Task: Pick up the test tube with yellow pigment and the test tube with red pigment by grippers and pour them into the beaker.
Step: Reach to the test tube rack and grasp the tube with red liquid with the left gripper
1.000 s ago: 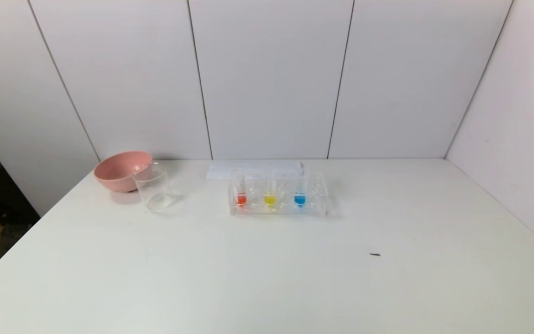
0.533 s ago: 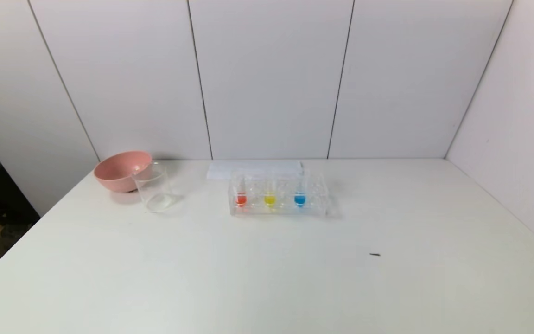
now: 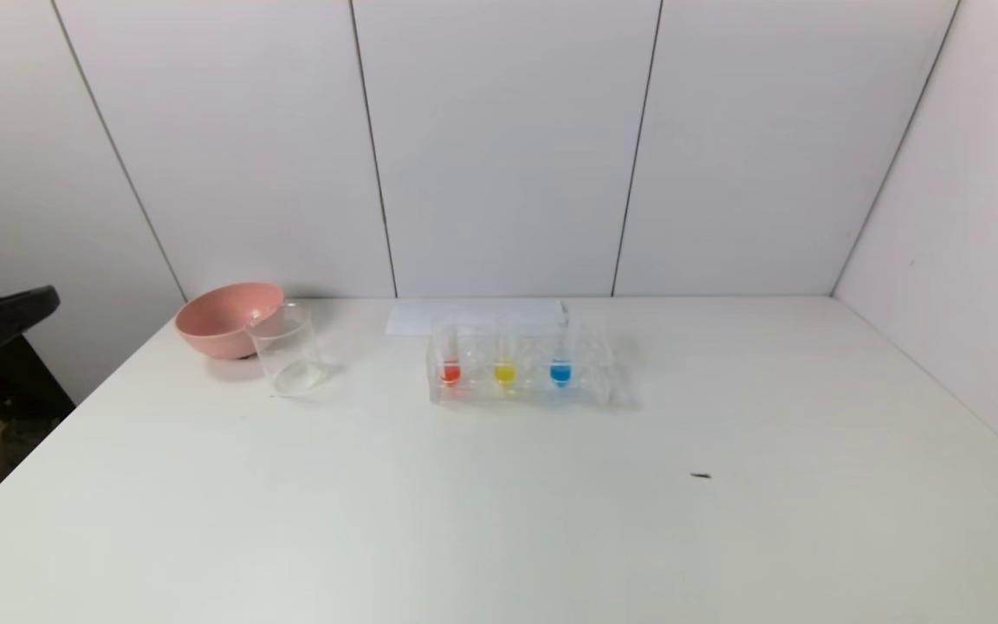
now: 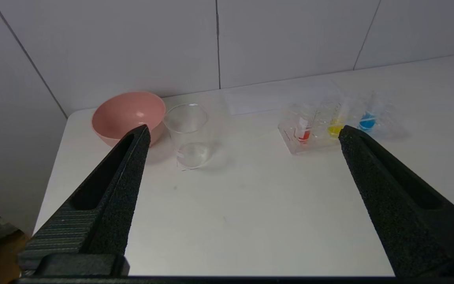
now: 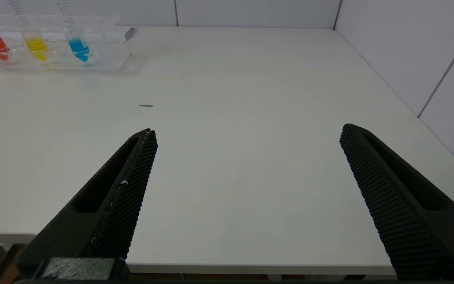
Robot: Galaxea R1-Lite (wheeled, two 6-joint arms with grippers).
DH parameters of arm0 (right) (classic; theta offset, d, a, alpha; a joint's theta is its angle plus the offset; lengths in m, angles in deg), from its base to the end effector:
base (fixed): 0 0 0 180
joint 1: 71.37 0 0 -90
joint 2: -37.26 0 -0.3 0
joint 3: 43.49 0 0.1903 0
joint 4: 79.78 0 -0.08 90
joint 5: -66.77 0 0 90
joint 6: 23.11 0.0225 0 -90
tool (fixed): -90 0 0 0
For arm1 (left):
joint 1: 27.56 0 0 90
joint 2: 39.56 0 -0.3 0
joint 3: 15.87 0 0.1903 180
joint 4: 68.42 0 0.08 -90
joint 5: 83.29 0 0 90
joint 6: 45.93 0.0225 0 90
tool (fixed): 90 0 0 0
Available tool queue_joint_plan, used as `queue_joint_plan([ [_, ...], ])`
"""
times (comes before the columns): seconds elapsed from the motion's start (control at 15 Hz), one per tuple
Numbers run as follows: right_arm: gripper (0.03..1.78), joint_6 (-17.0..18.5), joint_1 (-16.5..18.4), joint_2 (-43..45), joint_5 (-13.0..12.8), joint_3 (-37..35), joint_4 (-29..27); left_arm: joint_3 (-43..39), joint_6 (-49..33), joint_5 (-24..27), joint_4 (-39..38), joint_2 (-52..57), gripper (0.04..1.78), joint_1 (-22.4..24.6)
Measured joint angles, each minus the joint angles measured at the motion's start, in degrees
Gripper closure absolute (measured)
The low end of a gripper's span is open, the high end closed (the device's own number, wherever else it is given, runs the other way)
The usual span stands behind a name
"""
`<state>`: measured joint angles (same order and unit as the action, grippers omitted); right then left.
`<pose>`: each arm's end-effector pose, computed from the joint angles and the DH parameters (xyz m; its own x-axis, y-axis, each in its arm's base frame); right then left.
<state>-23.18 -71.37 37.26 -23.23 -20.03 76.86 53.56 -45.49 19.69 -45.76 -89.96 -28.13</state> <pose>-0.0229 0.0000 0.0759 1.0000 0.0000 0.0017 0.0000 1.0000 -0.0012 0.0903 -0.0060 0.2868 0.9702 -0.2343 -0.0617 0.2343 0.9721 -0.0066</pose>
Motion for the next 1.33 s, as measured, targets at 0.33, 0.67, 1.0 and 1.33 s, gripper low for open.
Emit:
queue_joint_plan([
  [0.33,0.11,0.0,0.0,0.0,0.0,0.0,0.0,-0.57,-1.34,-0.15,-4.22,-7.63,0.13,-3.47],
  [0.67,0.11,0.0,0.0,0.0,0.0,0.0,0.0,-3.08,-1.04,-0.91,-12.48,-13.9,0.13,-9.07],
  [1.0,0.11,0.0,0.0,0.0,0.0,0.0,0.0,-4.0,-0.93,-6.38,-18.75,-21.07,0.13,-13.86],
  [1.33,0.11,0.0,0.0,0.0,0.0,0.0,0.0,-5.02,-0.73,-9.57,-27.1,-28.72,0.13,-16.32],
])
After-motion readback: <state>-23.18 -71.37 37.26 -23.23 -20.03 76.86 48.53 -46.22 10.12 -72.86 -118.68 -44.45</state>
